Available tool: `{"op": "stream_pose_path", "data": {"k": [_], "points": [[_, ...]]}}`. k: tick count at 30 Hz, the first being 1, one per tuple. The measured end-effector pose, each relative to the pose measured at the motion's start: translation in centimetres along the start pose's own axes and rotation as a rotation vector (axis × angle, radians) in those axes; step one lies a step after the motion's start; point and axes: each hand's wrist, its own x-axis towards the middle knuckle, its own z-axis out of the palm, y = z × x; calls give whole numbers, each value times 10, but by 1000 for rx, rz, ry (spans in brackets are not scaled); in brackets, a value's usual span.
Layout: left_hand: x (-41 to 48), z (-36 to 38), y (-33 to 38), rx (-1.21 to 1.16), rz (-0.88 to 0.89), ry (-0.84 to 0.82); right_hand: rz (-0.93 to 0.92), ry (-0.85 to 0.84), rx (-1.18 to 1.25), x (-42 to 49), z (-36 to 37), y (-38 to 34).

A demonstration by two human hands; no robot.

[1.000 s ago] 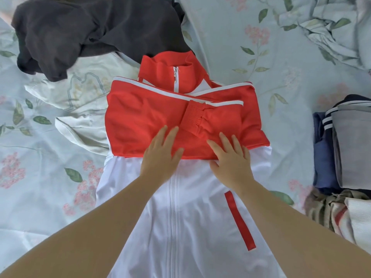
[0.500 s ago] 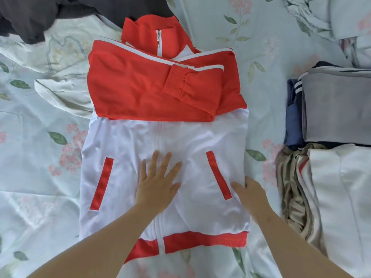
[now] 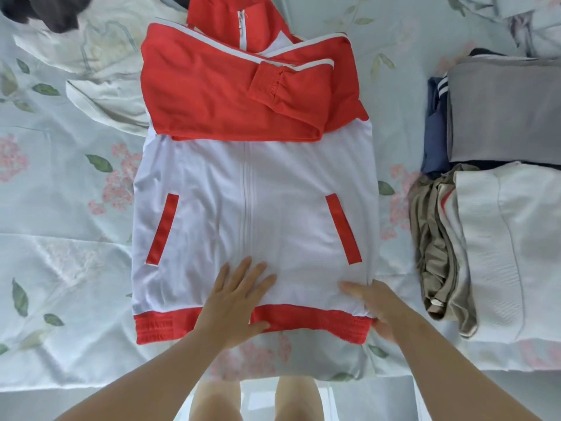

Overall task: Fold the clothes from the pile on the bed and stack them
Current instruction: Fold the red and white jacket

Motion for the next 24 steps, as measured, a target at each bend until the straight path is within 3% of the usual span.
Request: {"op": "stream_pose_path", "data": {"k": [4, 7, 10, 12, 16, 19, 21, 24], "points": [[3, -9, 2, -73, -91, 60, 148, -145, 402, -7, 0, -12], [5, -19, 7, -202, -23, 222, 188, -148, 686, -2, 6, -20], [0, -18, 11, -130, -6, 261, 214, -60, 780, -6, 13, -25], [-1, -16, 9, -74, -119, 272, 214, -17, 788, -3, 14, -22], [7, -32, -1, -246, -304, 250, 79, 53, 925, -8, 16, -23], [18, -56, -16, -511, -464, 89, -151, 81, 1043, -13, 25, -31], [28, -63, -34, -624, -515, -51, -267, 60, 935, -14, 35, -40], [37, -75, -58, -539, -558, 9, -449, 144, 144, -7, 50, -51]]}}
